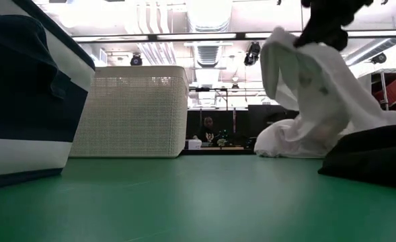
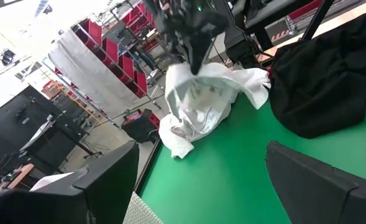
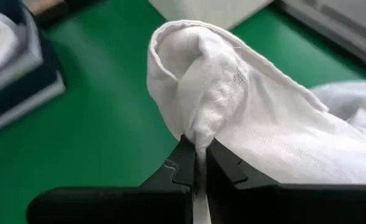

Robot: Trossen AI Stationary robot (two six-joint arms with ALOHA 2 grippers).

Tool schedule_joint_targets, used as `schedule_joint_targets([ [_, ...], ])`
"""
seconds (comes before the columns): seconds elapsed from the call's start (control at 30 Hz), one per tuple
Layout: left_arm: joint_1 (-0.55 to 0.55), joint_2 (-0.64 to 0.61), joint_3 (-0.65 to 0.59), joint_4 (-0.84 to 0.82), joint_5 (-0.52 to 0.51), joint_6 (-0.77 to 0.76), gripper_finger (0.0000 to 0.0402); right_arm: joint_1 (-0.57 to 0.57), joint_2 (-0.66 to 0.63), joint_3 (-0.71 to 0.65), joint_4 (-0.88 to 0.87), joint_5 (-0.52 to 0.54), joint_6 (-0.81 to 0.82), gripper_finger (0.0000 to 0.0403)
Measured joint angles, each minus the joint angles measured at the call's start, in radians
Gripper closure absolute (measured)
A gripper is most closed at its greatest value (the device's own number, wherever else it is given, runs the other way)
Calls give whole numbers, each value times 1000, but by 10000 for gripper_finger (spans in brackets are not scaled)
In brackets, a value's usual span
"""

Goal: Sort clothes
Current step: Put the white shirt into the blue bin

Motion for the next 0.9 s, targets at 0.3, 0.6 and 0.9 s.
schedule_joint_targets([
  [0.3,4,0,0,33,70,1,78,2,-16,224,28,-12,-148,393],
  [0.6,150,56,-16,285,430,166,78,3,75,490,113,-57,-339,393],
  [0.9,266,123,-31,645,487,349,76,2,190,624,106,-64,-427,393],
])
